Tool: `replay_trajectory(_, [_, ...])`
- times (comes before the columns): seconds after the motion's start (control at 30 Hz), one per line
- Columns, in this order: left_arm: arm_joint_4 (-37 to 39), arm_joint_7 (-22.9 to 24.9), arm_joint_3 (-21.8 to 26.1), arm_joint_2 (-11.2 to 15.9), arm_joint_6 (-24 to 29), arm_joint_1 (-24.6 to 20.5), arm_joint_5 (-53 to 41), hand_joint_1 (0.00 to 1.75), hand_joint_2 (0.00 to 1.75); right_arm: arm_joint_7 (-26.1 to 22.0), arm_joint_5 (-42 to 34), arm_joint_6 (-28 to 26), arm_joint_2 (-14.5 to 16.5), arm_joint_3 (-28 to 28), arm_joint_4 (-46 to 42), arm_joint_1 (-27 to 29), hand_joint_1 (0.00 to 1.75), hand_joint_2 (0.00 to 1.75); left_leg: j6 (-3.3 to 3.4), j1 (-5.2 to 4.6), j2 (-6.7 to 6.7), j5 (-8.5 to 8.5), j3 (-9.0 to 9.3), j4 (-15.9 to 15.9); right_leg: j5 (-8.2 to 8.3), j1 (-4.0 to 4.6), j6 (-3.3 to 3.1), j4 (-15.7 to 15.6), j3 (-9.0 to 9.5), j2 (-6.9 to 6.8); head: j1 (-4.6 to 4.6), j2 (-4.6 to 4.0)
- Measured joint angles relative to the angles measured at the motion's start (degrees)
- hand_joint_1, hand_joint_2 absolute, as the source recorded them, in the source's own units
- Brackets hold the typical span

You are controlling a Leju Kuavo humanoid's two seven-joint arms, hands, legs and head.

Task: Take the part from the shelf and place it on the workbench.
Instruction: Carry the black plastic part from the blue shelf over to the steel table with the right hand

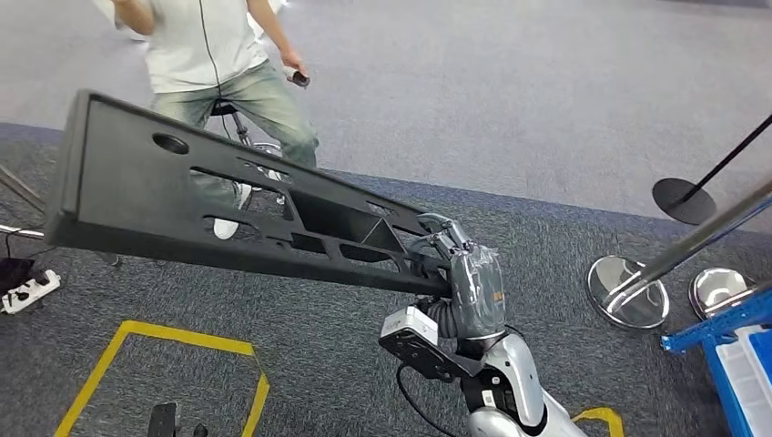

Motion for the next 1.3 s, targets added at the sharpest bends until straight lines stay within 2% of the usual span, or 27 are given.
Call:
replay_trajectory(0.03, [0.0, 0.0, 0.0, 0.0, 0.0, 0.2, 0.0, 0.00, 1.75, -0.1, 0.0, 0.0, 0.0, 0.0, -0.2, -0.1, 1.75, 1.75, -0.42, -0.09, 0.66, -0.06, -0.06, 0.1, 0.07, -0.11, -0.20, -0.4, 0.38, -0.75, 0.02, 0.00])
replay_trajectory(0.07, [0.0, 0.0, 0.0, 0.0, 0.1, 0.2, 0.0, 0.00, 1.75, -0.1, 0.0, 0.0, 0.0, 0.0, -0.4, -0.1, 1.75, 1.75, -0.82, -0.22, 2.16, -0.52, -0.42, 0.9, 0.11, -0.29, -0.48, -0.9, 0.84, -1.63, -0.19, 0.00])
replay_trajectory(0.13, [0.1, 0.0, 0.0, -0.1, 0.0, 0.0, -0.2, 0.00, 1.75, -0.7, -0.9, 0.0, 0.1, 0.0, -0.9, -0.3, 1.75, 1.75, -1.56, -0.24, 6.32, -3.04, -2.82, 5.9, 0.02, -0.41, -0.92, -1.4, 1.66, -3.50, -0.66, 0.00])
replay_trajectory(0.2, [0.1, 0.0, 0.0, -0.1, 0.0, -0.3, -0.4, 0.00, 1.75, -2.1, -2.9, 0.1, 0.1, 0.0, -1.1, -0.2, 1.75, 1.75, -2.18, 0.14, 8.00, -5.64, -6.44, 12.8, -0.31, -0.31, -1.09, -1.4, 2.02, -5.39, -0.84, 0.00])
replay_trajectory(0.23, [0.1, -0.1, 0.0, -0.1, 0.0, -0.4, -0.5, 0.00, 1.75, -2.7, -3.7, 0.1, 0.1, 0.0, -1.1, -0.2, 1.75, 1.75, -2.41, 0.30, 8.25, -5.85, -7.44, 14.5, -0.48, -0.34, -1.05, -1.4, 2.16, -6.21, -0.89, 0.00])
replay_trajectory(0.27, [0.1, -0.1, 0.0, 0.0, 0.0, -0.3, -0.6, 0.00, 1.75, -3.1, -4.2, 0.2, 0.1, 0.0, -1.2, -0.2, 1.75, 1.75, -2.60, 0.43, 8.45, -4.99, -7.29, 14.1, -0.67, -0.39, -0.93, -1.4, 2.34, -7.01, -0.89, 0.00])
replay_trajectory(0.33, [0.1, -0.1, 0.0, 0.0, 0.0, -0.3, -0.8, 0.00, 1.75, -3.4, -4.4, 0.4, 0.2, 0.0, -1.2, -0.3, 1.75, 1.75, -2.68, 0.53, 9.83, -1.46, -3.90, 7.6, -1.11, -0.49, -0.53, -1.3, 2.89, -8.42, -0.90, 0.00])
replay_trajectory(0.4, [0.1, -0.1, 0.0, 0.0, 0.0, -0.6, -0.9, 0.00, 1.75, -3.5, -4.3, 0.6, 0.4, 0.0, -1.3, -0.6, 1.75, 1.75, -1.97, 0.04, 11.93, 0.59, -0.47, 1.2, -1.66, -0.17, 0.13, -1.3, 3.39, -9.67, -0.97, 0.00])
replay_trajectory(0.43, [0.1, -0.1, 0.0, 0.1, -0.1, -0.7, -1.0, 0.00, 1.75, -3.5, -4.3, 0.7, 0.4, 0.0, -1.4, -0.7, 1.75, 1.75, -1.44, -0.19, 12.45, 0.67, 0.17, -0.2, -1.89, 0.07, 0.46, -1.3, 3.58, -10.20, -0.96, 0.00])
replay_trajectory(0.5, [0.1, -0.1, 0.0, 0.1, -0.1, -0.7, -1.0, 0.00, 1.75, -3.6, -4.2, 0.7, 0.5, 0.0, -1.4, -0.9, 1.75, 1.75, -0.41, -0.40, 11.43, 0.33, 0.12, -0.4, -2.23, 0.33, 1.07, -1.6, 4.01, -11.25, -0.82, 0.00])
replay_trajectory(0.53, [0.1, -0.1, 0.0, 0.1, -0.1, -0.6, -1.0, 0.00, 1.75, -3.6, -4.2, 0.7, 0.6, 0.0, -1.5, -0.9, 1.75, 1.75, -0.04, -0.32, 10.80, 0.33, 0.23, -0.5, -2.53, 0.26, 1.41, -1.5, 4.19, -11.10, -0.73, 0.00])
replay_trajectory(0.6, [0.1, 0.0, 0.0, 0.0, -0.1, -0.6, -1.1, 0.00, 1.75, -3.7, -4.0, 0.8, 0.6, 0.0, -1.5, -1.1, 1.75, 1.75, 0.74, -0.06, 9.58, 0.36, 0.62, -0.9, -4.38, 0.00, 1.82, 1.2, 3.27, -8.97, -0.47, 0.00])
replay_trajectory(0.67, [0.1, 0.0, 0.0, 0.0, -0.1, -0.8, -1.2, 0.00, 1.75, -3.6, -3.8, 0.9, 0.6, 0.0, -1.6, -1.1, 1.75, 1.75, 1.34, 0.00, 8.35, 0.33, 0.83, -1.0, -7.99, -0.07, 1.75, 8.7, -0.54, -6.14, -0.13, 0.00])
replay_trajectory(0.7, [0.1, 0.0, 0.0, 0.0, -0.1, -0.9, -1.3, 0.00, 1.75, -3.5, -3.7, 0.9, 0.6, 0.0, -1.6, -1.1, 1.75, 1.75, 1.53, -0.10, 7.66, 0.29, 0.86, -1.0, -9.52, -0.05, 1.67, 13.0, -2.97, -5.46, -0.03, 0.00])
replay_trajectory(0.73, [0.1, 0.0, 0.0, 0.0, -0.1, -0.9, -1.3, 0.00, 1.75, -3.4, -3.7, 1.0, 0.6, 0.0, -1.6, -1.0, 1.75, 1.75, 1.59, -0.16, 6.88, 0.24, 0.91, -1.0, -9.97, 0.00, 1.61, 15.9, -4.83, -5.18, 0.00, 0.00])
replay_trajectory(0.77, [0.1, 0.0, 0.0, 0.0, -0.1, -0.8, -1.3, 0.00, 1.75, -3.3, -3.6, 1.0, 0.6, 0.0, -1.6, -0.9, 1.75, 1.75, 1.62, -0.22, 6.05, 0.16, 0.98, -0.9, -9.20, 0.01, 1.53, 16.7, -5.78, -5.06, 0.03, 0.00])
replay_trajectory(0.8, [0.1, 0.0, 0.0, 0.0, -0.1, -0.8, -1.3, 0.00, 1.75, -3.3, -3.5, 1.0, 0.6, 0.0, -1.5, -0.9, 1.75, 1.75, 1.58, -0.24, 5.21, 0.05, 1.08, -0.7, -7.24, -0.03, 1.41, 15.1, -5.55, -4.91, 0.03, 0.00])
replay_trajectory(0.83, [0.1, 0.0, 0.0, 0.0, -0.1, -0.8, -1.3, 0.00, 1.75, -3.2, -3.4, 1.1, 0.6, 0.0, -1.5, -0.9, 1.75, 1.75, 1.46, -0.23, 4.38, -0.10, 1.18, -0.5, -4.58, -0.07, 1.25, 11.6, -4.39, -4.40, 0.05, 0.00])
replay_trajectory(0.9, [0.1, 0.0, 0.0, 0.0, 0.0, -0.8, -1.3, 0.00, 1.75, -3.2, -3.2, 1.1, 0.6, 0.0, -1.6, -1.0, 1.75, 1.75, 1.05, -0.21, 2.85, -0.45, 1.07, 0.0, -0.81, -0.34, 0.88, 3.9, -1.47, -1.60, 0.02, 0.00])
replay_trajectory(0.97, [0.1, 0.0, 0.0, -0.1, 0.0, -0.9, -1.3, 0.00, 1.75, -3.2, -3.0, 1.3, 0.6, 0.0, -1.6, -1.0, 1.75, 1.75, 0.38, -0.04, 1.60, -0.48, 0.55, 0.2, -0.22, -0.36, 0.70, 0.6, -0.14, 0.22, -0.02, 0.00])
replay_trajectory(1.03, [0.1, 0.0, 0.0, 0.1, 0.0, -0.7, -1.3, 0.00, 1.75, -3.2, -2.7, 1.4, 0.7, 0.0, -1.6, -1.0, 1.75, 1.75, -0.45, 0.24, 0.64, -0.25, 0.21, 0.0, -0.19, -0.24, 0.37, 0.1, 0.17, -0.83, -0.01, 0.00])
replay_trajectory(1.07, [0.1, 0.0, 0.0, 0.1, 0.0, -0.5, -1.3, 0.00, 1.75, -3.2, -2.5, 1.5, 0.8, 0.0, -1.6, -1.1, 1.75, 1.75, -0.82, 0.22, 1.28, -0.41, 0.04, 0.3, -0.08, -0.31, 0.06, -0.2, 0.44, -1.50, -0.12, 0.00])
replay_trajectory(1.1, [0.1, 0.0, 0.0, 0.1, 0.0, -0.5, -1.3, 0.00, 1.75, -3.3, -2.2, 1.5, 0.9, 0.0, -1.6, -1.1, 1.75, 1.75, -1.13, 0.13, 2.69, -1.08, -0.54, 1.5, 0.02, -0.44, -0.35, -0.6, 0.75, -2.28, -0.34, 0.00])
replay_trajectory(1.17, [0.2, 0.0, 0.0, 0.0, 0.0, -0.7, -1.4, 0.00, 1.75, -3.3, -2.0, 1.6, 1.1, 0.0, -1.6, -1.2, 1.75, 1.75, -1.59, 0.00, 6.42, -3.87, -3.32, 7.1, 0.00, -0.39, -0.92, -0.9, 1.21, -3.92, -0.80, 0.00])
replay_trajectory(1.2, [0.2, 0.0, 0.0, 0.0, 0.0, -0.9, -1.4, 0.00, 1.75, -3.3, -2.0, 1.5, 1.1, 0.0, -1.6, -1.2, 1.75, 1.75, -1.77, 0.08, 7.49, -5.44, -5.27, 10.8, -0.11, -0.25, -1.10, -0.9, 1.27, -4.80, -0.91, 0.00])
replay_trajectory(1.27, [0.2, 0.0, 0.0, 0.0, 0.0, -0.9, -1.4, 0.00, 1.75, -3.3, -2.0, 1.6, 1.1, 0.0, -1.6, -1.1, 1.75, 1.75, -2.03, 0.19, 8.27, -6.37, -7.45, 14.9, -0.38, -0.10, -1.12, -0.8, 1.35, -6.44, -0.92, 0.00])
replay_trajectory(1.3, [0.2, 0.0, 0.0, 0.0, 0.0, -0.8, -1.4, 0.00, 1.75, -3.3, -2.0, 1.6, 1.1, 0.0, -1.6, -1.1, 1.75, 1.75, -2.05, 0.21, 8.49, -5.40, -6.97, 14.0, -0.52, -0.09, -1.05, -0.7, 1.41, -7.19, -0.93, 0.00])
